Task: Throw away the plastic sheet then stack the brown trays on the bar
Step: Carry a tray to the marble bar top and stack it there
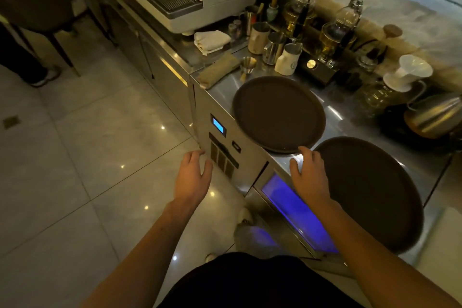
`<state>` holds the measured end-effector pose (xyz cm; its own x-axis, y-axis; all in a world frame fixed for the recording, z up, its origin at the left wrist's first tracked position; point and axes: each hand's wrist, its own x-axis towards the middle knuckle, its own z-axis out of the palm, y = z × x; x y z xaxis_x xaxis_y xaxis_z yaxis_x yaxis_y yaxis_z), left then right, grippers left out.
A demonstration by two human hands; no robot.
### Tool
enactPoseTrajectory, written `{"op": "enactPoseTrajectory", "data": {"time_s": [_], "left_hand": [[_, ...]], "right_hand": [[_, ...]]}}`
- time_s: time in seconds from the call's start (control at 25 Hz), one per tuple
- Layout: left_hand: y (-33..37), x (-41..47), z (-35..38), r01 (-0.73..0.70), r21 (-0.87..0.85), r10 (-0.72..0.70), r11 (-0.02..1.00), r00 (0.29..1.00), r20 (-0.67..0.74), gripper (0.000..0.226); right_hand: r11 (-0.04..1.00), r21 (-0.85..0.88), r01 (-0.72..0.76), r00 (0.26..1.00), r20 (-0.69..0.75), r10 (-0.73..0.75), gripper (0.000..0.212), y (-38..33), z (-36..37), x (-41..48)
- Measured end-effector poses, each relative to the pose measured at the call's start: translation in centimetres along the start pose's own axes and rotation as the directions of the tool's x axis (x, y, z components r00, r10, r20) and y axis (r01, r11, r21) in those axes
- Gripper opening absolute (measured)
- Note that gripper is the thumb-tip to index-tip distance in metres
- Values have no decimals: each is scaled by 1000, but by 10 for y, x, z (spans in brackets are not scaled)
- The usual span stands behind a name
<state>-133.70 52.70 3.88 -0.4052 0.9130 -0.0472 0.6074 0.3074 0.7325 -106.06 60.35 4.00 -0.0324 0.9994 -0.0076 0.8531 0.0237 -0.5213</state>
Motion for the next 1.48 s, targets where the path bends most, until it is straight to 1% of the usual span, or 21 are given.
{"op": "enactPoseTrajectory", "data": {"time_s": [0.2, 0.36, 0.52, 0.64, 0.92, 1.04, 1.2, 1.32, 1.48], "left_hand": [[12, 43, 12, -33, 43, 32, 999, 999, 13, 41], [30, 92, 28, -49, 77, 47, 996, 998, 38, 40], [58, 148, 52, -56, 139, 44, 989, 995, 88, 37], [78, 184, 74, -64, 154, 41, 986, 988, 148, 39], [93, 241, 100, -100, 260, 40, 961, 974, 224, 43], [93, 263, 110, -68, 294, -20, 953, 958, 287, 47], [90, 293, 120, 38, 323, -167, 946, 909, 383, 58], [90, 310, 126, 53, 321, -199, 946, 875, 441, 59], [88, 324, 134, 56, 327, -219, 944, 845, 489, 53]], "right_hand": [[1000, -19, -17, 1000, -18, 17, 48, -3, 2, 45], [997, 34, -69, 997, -23, 70, 49, 8, 8, 97], [985, 77, -155, 988, -5, 156, 51, 30, 4, 151], [974, 91, -209, 978, 7, 209, 51, 51, 1, 182], [927, 84, -364, 931, 28, 363, 51, 84, -3, 218], [895, 68, -441, 897, 62, 437, 53, 87, 1, 223], [849, 80, -522, 851, 117, 512, 56, 87, 6, 223], [826, 77, -559, 825, 150, 545, 50, 87, 9, 225], [787, 40, -615, 778, 192, 598, 46, 84, 8, 233]]}}
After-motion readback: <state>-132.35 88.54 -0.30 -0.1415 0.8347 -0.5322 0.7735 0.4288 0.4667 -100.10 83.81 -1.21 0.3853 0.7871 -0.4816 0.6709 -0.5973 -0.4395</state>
